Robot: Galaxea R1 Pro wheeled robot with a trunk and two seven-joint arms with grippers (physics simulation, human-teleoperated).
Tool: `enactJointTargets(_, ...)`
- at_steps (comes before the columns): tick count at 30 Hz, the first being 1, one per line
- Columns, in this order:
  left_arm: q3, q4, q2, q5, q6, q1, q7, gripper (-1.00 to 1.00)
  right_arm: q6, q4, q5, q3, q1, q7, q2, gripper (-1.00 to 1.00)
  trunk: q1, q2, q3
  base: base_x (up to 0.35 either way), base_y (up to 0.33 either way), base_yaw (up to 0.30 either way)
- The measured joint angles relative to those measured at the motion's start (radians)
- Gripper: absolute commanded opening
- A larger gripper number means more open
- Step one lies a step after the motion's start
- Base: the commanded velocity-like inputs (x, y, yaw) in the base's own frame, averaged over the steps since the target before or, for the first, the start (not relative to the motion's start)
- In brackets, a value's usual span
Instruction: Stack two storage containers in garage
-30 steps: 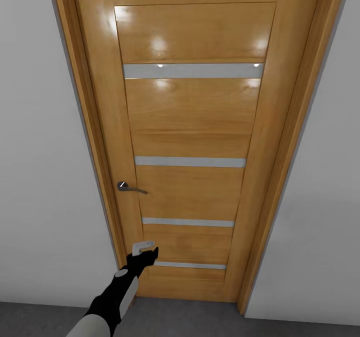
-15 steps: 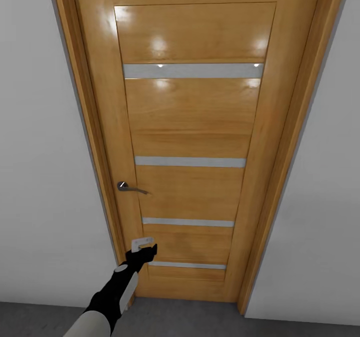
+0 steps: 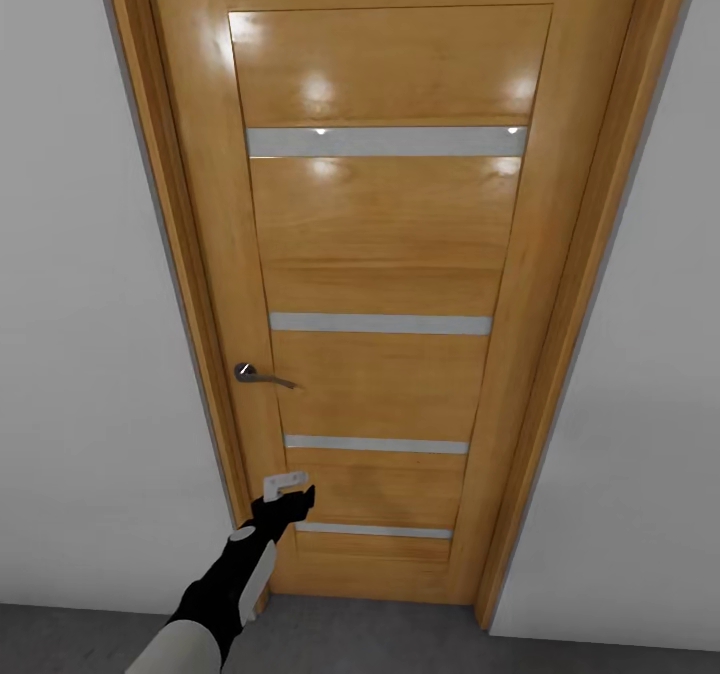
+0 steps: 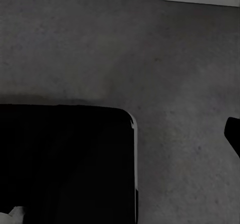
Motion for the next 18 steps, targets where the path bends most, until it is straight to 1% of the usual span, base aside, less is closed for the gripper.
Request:
enactJointTargets(11, 0.001, -0.001, -0.002, 0.005, 0.001, 0.0, -0.003, 1.0, 0.0, -0.007, 0.0, 0.001, 0.0, 0.0, 0.0, 1.0, 0.0, 0.0, 0.0, 0.004, 0.0, 0.0)
enactJointTargets(14, 0.001, 0.0, -0.002, 0.003, 0.0, 0.001, -0.002, 1.0, 0.001, -0.007, 0.0, 0.001, 0.0, 0.001, 0.0, 1.0, 0.0, 0.0, 0.0, 0.19, 0.0, 0.0)
enactJointTargets(18, -0.001, 0.001, -0.002, 0.0, 0.001, 0.0, 0.0, 1.0, 0.001, -0.007, 0.0, 0.001, 0.0, 0.003, 0.0, 1.0, -0.001, 0.0, 0.0, 0.297, 0.0, 0.0)
